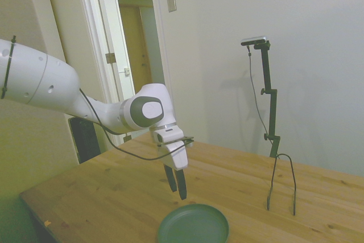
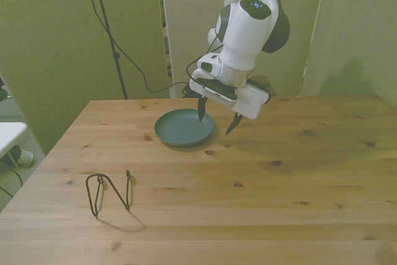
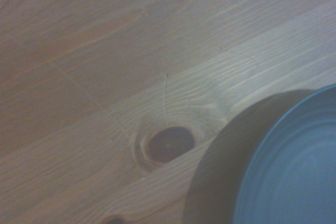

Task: Load the plate

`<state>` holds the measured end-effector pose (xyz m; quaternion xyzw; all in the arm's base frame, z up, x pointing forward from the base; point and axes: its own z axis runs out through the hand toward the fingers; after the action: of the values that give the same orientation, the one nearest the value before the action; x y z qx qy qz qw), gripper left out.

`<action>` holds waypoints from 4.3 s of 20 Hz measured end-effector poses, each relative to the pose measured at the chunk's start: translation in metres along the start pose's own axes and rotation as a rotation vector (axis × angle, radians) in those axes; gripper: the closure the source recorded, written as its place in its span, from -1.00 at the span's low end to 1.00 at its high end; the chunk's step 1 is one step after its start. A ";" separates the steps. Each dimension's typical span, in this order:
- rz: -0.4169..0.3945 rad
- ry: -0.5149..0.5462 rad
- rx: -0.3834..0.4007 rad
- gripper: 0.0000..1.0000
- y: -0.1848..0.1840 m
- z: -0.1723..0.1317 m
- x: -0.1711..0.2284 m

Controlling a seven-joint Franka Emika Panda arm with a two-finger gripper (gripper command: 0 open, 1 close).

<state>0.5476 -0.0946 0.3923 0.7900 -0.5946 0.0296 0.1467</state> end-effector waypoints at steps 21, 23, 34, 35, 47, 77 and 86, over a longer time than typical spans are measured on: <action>0.016 0.026 0.066 1.00 -0.001 0.045 0.018; 0.015 0.023 0.065 1.00 -0.001 0.046 0.018; 0.010 0.012 0.055 1.00 0.002 0.051 0.018; 0.011 0.010 0.054 1.00 0.002 0.052 0.019; 0.002 -0.095 0.140 1.00 0.007 0.031 0.031; 0.142 -0.234 0.780 1.00 0.100 -0.131 0.161; 0.135 -0.247 0.793 1.00 0.097 -0.134 0.168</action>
<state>0.5218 -0.2390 0.5765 0.7423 -0.6007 0.1707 -0.2432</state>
